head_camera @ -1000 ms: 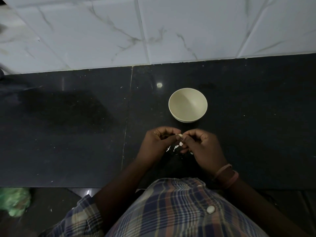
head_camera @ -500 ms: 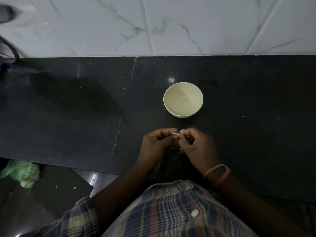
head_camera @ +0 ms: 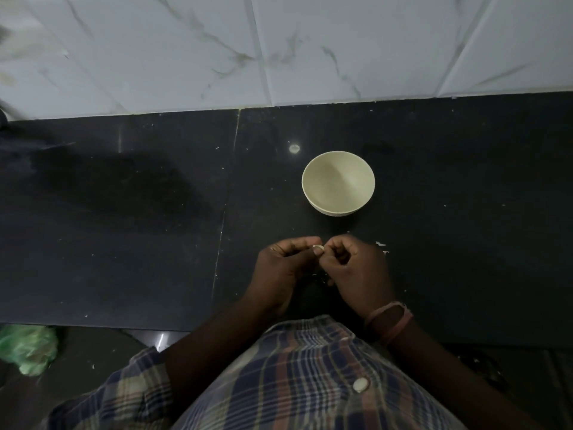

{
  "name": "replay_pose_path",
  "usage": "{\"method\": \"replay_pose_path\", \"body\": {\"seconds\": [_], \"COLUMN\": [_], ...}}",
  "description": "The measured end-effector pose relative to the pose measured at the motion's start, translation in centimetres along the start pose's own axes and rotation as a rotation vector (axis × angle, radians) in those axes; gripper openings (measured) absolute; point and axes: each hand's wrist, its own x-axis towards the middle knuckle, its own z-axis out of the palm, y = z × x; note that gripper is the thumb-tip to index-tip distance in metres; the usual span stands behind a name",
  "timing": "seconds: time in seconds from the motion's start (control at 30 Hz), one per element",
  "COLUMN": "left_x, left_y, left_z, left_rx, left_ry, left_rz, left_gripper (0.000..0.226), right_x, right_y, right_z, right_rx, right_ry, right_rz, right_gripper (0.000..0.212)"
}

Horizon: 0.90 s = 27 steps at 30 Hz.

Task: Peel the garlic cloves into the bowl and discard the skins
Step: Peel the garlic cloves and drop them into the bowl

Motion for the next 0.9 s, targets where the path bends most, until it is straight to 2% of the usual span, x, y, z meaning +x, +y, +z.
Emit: {"method": "replay_pose_path", "body": {"seconds": [0.2, 0.4, 0.57, 0.9], "left_x": [0.4, 0.5, 0.6, 0.4], "left_y": [0.2, 0.2, -0.1, -0.4], "left_z": [-0.2, 0.4, 1.2, 1.7], "left_rx": [-0.002, -0.111, -0.126, -0.123], "left_ry": [-0.027, -0.094, -0.058, -0.061], "left_rz": [-0.020, -0.077, -0.103, -0.081], "left_gripper": [0.019, 0.031, 0.021, 0.026], "right_x": [0.2, 0.0, -0.1, 0.7], "right_y": [-0.1, 0.1, 0.8, 1.3], "right_z": [0.5, -0.4, -0.7, -1.2], "right_rx": [-0.019, -0.034, -0.084, -0.177], "right_ry": [0.041, 0.007, -0.019, 0.035], "right_rz": [0.024, 0.031, -0.011, -0.078], "right_gripper": [0.011, 0.008, 0.008, 0.013]}}
